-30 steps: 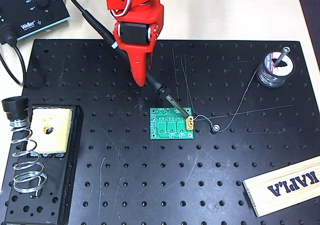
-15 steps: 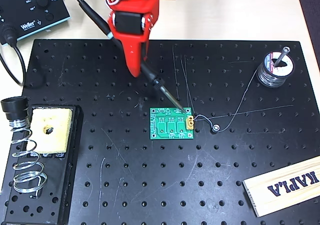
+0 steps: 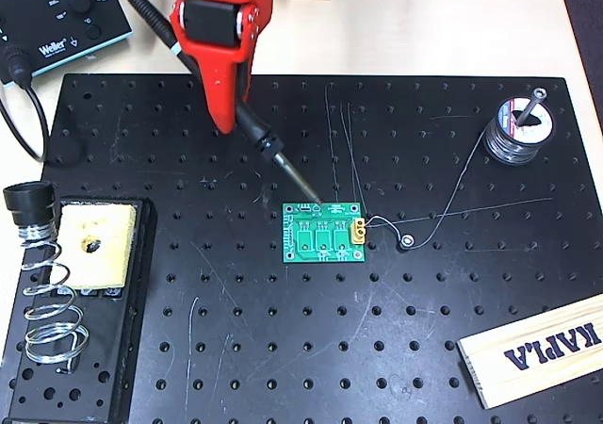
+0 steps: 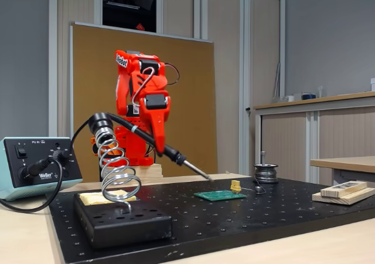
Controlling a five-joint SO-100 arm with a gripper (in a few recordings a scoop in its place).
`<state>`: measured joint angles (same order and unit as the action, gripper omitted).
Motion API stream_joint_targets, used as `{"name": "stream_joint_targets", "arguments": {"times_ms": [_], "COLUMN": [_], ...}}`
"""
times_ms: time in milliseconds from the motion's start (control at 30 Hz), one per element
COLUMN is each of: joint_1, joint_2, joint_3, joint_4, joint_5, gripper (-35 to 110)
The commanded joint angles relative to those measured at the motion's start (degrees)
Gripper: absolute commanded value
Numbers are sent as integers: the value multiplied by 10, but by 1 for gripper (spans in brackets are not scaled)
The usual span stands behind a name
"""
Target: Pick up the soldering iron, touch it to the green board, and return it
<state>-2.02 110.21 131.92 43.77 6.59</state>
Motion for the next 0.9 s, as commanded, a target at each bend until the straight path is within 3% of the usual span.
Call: {"name": "stream_joint_targets", "arguments": {"times_ms": [0,367,867], "joint_1": [-19,-54,-62], "joint_2": [-34,-181,-192], "joint_3": [-64,-179,-170], "joint_4": [-16,-33,-40], "joint_5": [3,7,9], "gripper": [0,0,0]}}
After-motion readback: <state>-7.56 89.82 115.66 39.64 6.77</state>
